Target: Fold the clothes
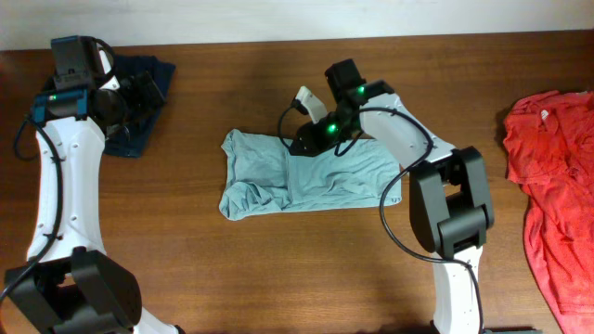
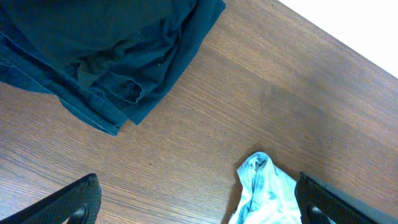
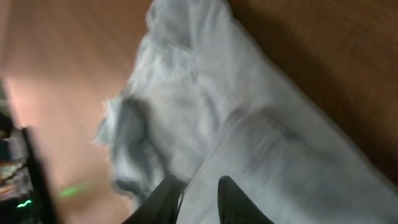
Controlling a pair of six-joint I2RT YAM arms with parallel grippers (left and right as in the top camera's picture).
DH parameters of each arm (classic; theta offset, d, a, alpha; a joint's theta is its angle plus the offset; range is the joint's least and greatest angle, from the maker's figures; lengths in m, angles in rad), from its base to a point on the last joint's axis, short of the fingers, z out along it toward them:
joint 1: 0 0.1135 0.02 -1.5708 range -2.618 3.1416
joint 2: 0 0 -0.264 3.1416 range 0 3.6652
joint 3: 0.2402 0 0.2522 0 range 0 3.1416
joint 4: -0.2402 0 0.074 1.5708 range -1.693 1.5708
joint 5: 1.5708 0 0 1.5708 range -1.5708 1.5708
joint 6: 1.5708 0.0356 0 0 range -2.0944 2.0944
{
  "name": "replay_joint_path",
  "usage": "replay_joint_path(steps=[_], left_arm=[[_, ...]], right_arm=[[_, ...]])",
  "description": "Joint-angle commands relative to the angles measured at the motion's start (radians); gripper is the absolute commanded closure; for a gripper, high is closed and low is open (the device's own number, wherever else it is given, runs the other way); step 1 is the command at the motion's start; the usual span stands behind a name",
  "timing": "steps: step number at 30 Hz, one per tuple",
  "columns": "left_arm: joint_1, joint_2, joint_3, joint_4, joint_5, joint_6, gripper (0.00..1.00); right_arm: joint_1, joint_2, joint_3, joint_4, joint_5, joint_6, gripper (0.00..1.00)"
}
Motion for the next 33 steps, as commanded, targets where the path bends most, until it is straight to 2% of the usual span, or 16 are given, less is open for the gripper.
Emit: replay_joint_path(steps=[1,4,9,13,19,26,29,33], left_arm=[[0.002,0.002,-0.001,0.001,-0.007,0.001,0.01],[0.002,0.002,-0.001,0.001,-0.007,0.001,0.01],[0.002,0.002,-0.001,0.001,-0.007,0.001,0.01],[0.002,0.002,-0.001,0.001,-0.007,0.001,0.01],[0.002,0.002,-0.001,0.001,-0.007,0.001,0.01],[0.002,0.002,-0.001,0.001,-0.007,0.001,0.01],[0.002,0.002,-0.001,0.001,-0.007,0.001,0.01],[0.002,0.002,-0.001,0.001,-0.007,0.001,0.01]], right_arm=[[0.023,0.000,-0.073,0.093,0.098,-0.006,0.73],[0.026,0.000,-0.143,0.206,0.167,0.063,0.60],[0.023,-0.002,-0.178,0.238,0.118,0.085,0.58],[-0.005,-0.034,-0.092,0.196,-0.035,0.082,0.53],[-0.065,-0.130,0.082,-0.025,-0.013,0.082,0.51],[-0.128,-0.167,0.094,-0.403,0.179,0.082,0.51],[-0.129,-0.166,0.042,-0.442,0.252,0.061,0.50],[-0.126,-0.166,-0.057,-0.386,0.255,0.055,0.50]])
